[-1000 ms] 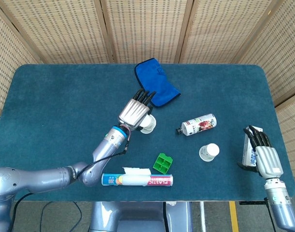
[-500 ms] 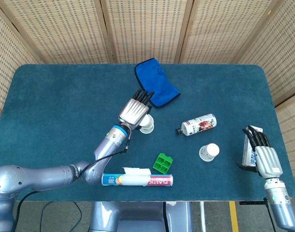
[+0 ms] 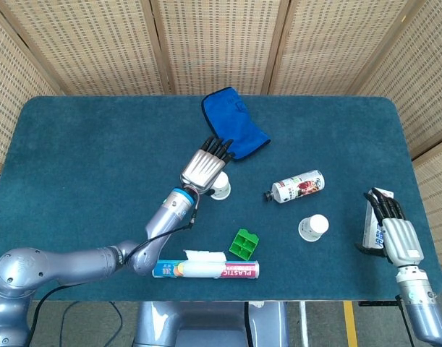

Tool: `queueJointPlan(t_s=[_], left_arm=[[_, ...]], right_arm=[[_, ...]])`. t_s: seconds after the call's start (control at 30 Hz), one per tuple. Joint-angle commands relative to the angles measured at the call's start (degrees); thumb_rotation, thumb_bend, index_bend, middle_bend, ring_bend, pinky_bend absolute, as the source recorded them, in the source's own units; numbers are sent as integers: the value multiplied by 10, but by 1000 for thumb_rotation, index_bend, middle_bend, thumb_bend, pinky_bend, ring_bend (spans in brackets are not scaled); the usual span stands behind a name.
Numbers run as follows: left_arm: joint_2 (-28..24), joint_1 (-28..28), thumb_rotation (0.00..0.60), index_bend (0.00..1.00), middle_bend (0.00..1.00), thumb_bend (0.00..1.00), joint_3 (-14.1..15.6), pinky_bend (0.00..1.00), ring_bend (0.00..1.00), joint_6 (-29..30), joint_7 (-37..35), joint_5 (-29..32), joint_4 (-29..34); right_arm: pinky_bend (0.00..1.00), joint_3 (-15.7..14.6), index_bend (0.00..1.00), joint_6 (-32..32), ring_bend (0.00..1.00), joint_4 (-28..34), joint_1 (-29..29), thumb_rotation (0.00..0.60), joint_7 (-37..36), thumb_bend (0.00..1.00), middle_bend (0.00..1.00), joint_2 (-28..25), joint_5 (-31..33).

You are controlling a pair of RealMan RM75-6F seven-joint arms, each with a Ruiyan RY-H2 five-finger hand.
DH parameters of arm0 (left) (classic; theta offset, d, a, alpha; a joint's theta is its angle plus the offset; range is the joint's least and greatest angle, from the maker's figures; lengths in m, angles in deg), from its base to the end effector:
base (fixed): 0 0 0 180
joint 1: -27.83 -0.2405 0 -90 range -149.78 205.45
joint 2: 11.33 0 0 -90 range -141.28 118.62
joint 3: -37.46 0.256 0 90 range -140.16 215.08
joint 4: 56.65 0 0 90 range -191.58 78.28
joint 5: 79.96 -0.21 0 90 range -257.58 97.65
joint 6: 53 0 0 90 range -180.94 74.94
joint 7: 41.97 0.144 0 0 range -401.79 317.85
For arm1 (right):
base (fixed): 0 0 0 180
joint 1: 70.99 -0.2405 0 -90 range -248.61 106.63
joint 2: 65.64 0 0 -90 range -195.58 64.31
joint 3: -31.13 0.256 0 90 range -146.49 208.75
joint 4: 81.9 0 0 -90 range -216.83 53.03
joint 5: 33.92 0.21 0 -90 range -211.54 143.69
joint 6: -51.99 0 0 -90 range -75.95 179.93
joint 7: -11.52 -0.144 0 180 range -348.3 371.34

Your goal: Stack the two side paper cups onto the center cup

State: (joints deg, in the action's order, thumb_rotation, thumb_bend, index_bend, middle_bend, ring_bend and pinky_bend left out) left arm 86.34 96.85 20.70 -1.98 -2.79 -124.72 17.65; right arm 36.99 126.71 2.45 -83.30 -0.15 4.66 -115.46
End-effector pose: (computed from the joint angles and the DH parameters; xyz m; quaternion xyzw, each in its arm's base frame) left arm 0.0069 0.4085 -0.0464 -0.7918 -0.2411 -0.3670 0.4245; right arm -0.3177 -0.2348 0.1259 0.5756 -0.4593 0.4245 0.5269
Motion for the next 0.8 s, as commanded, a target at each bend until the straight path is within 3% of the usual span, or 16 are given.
queueJointPlan(t_s=[0.03,0.17,0.3,0.43,0.63,0.8], left_arm=[[-16,-18,600,146,0,98,6,0,0,15,-20,-17,25],[-54,-59,600,123,0,96,21,0,0,54,-47,-46,84],[-114,-125,600,79,0,83,59,0,0,127,-70,-104,168],[-205,-234,600,18,0,65,131,0,0,235,-104,-181,271],[-251,-335,600,0,0,65,199,0,0,333,-105,-249,310],[-246,-425,600,1,0,65,257,0,0,417,-107,-318,280]], right_arm=[[0,0,41,-2,0,-1,-1,600,4,17,0,1,1],[0,0,41,-5,0,-3,-2,600,14,18,0,5,5],[0,1,41,-6,0,-3,-2,600,28,17,0,9,10],[0,4,41,5,0,1,0,600,55,18,0,13,14],[0,4,41,6,0,2,-2,600,93,18,0,24,20],[0,2,54,16,0,7,-4,600,119,16,0,35,7]])
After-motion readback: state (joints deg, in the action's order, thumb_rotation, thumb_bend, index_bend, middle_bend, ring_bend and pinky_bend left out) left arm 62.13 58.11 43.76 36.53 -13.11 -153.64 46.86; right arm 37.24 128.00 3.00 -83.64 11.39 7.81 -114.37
